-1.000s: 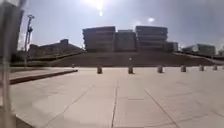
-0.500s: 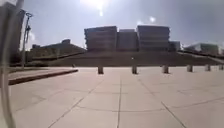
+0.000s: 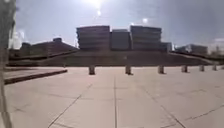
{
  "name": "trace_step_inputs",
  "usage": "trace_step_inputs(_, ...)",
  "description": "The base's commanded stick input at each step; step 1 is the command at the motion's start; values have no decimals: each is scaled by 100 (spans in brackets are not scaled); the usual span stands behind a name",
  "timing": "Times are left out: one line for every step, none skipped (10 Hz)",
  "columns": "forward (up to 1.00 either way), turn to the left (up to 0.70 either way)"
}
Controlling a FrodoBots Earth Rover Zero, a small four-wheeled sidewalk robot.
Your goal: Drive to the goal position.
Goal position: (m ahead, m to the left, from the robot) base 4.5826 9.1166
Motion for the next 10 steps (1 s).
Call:
trace_step_inputs(85,0)
trace_step_inputs(85,0)
trace_step_inputs(85,0)
trace_step_inputs(85,0)
trace_step_inputs(85,0)
trace_step_inputs(85,0)
trace_step_inputs(85,0)
trace_step_inputs(85,0)
trace_step_inputs(85,0)
trace_step_inputs(85,0)
